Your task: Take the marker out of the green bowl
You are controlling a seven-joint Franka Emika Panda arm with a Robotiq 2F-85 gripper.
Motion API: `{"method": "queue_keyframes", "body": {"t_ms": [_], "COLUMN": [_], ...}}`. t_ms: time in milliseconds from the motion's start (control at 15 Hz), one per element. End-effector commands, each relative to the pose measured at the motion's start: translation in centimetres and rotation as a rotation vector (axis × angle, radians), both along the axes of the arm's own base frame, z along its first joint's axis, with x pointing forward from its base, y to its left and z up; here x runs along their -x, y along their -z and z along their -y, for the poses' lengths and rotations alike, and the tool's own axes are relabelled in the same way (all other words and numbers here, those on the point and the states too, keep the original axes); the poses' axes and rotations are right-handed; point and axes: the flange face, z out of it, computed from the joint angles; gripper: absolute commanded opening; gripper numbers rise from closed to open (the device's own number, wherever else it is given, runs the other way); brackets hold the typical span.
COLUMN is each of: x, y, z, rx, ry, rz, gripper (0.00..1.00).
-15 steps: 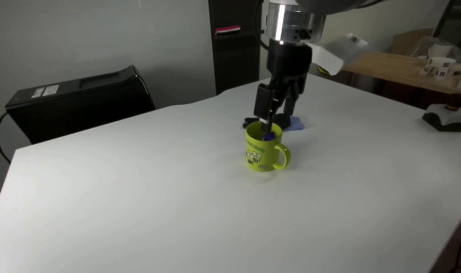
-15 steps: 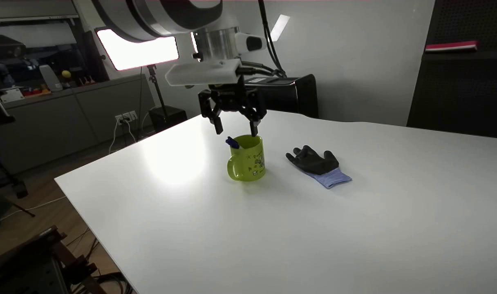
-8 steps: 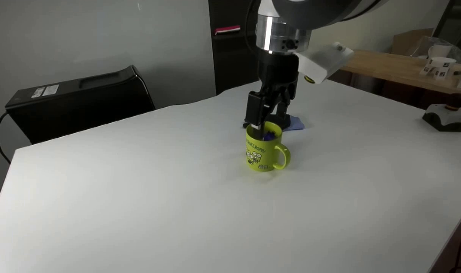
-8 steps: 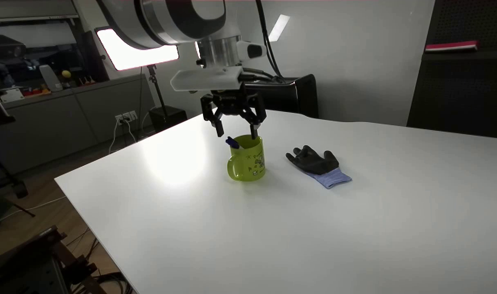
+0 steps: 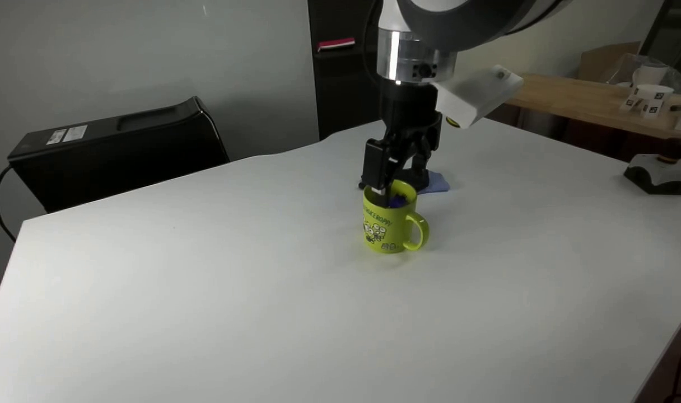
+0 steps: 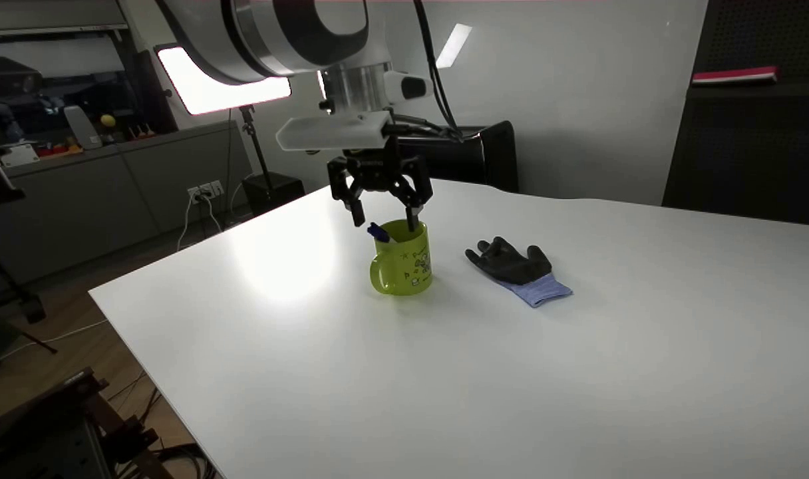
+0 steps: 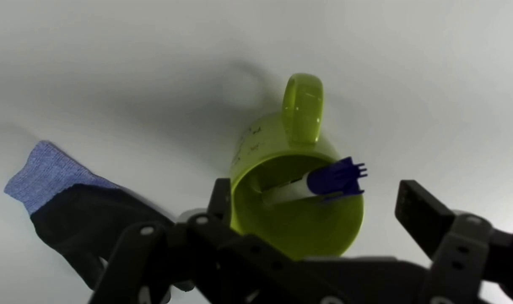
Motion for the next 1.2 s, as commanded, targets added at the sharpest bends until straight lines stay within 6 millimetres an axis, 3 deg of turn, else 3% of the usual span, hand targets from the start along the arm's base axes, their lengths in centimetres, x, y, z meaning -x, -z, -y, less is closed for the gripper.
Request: {"method": "queue_keyframes", "body": {"t_ms": [0, 533, 600, 733, 1133], "x": [-0.4, 0.0, 0.1, 0.2, 0.3], "y": [-0.4, -0.3, -0.2, -0.1, 0.1], "z": [0.0, -0.9, -1.0, -1.2, -1.1], "rx": [0.024, 0.025, 0.028, 0.030, 0.034], "ry": [0.041, 0.064, 0.065, 0.065, 0.071], "rz": [-0.007, -0.026, -0.027, -0.031, -0.042], "gripper": [1.00, 1.00, 0.75, 0.68, 0.27]}}
